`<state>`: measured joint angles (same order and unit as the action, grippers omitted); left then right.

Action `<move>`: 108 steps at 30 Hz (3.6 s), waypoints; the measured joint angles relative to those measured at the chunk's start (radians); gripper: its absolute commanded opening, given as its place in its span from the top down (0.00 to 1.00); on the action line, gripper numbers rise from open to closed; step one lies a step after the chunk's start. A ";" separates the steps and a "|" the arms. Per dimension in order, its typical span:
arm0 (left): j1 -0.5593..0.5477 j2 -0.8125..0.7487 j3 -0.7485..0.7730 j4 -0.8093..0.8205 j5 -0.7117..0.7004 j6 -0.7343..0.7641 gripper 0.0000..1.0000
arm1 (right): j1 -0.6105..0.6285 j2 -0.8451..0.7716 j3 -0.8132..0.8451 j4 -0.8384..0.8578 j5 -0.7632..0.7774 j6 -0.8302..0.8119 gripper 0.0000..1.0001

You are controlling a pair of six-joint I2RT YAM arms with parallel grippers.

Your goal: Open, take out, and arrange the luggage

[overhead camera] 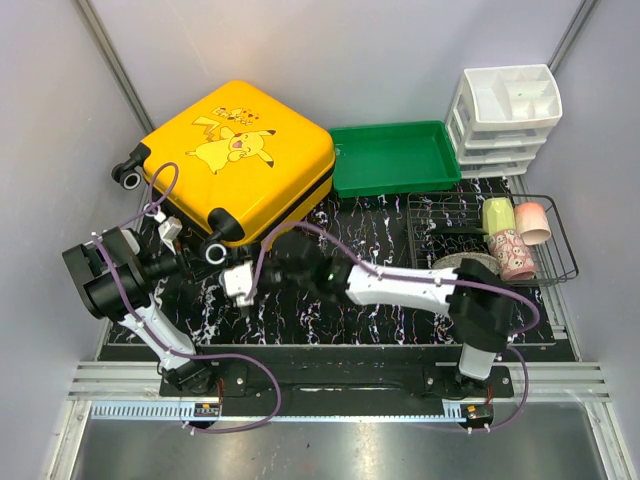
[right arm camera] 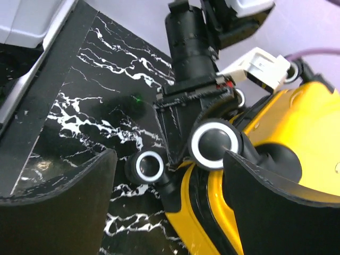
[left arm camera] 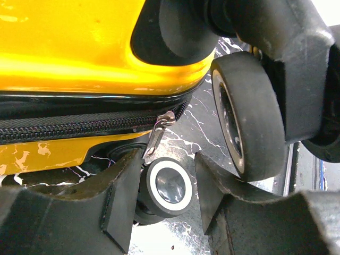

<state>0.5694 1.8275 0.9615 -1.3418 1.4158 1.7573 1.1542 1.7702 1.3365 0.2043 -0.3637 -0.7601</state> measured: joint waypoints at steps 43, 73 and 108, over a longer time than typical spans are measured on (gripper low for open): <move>0.099 0.000 0.000 -0.002 0.015 -0.002 0.48 | 0.056 0.307 -0.055 0.635 0.233 -0.501 0.66; -0.029 0.029 0.048 -0.008 0.019 0.001 0.82 | 0.049 0.261 -0.011 0.587 0.223 -0.455 0.71; 0.140 0.030 0.184 -0.044 0.015 -0.088 1.00 | 0.045 0.260 -0.005 0.573 0.213 -0.436 0.72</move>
<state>0.7094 1.8572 1.1454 -1.3861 1.4311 1.6695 1.1995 2.0300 1.3315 0.7776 -0.1509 -1.1957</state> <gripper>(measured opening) 0.024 0.284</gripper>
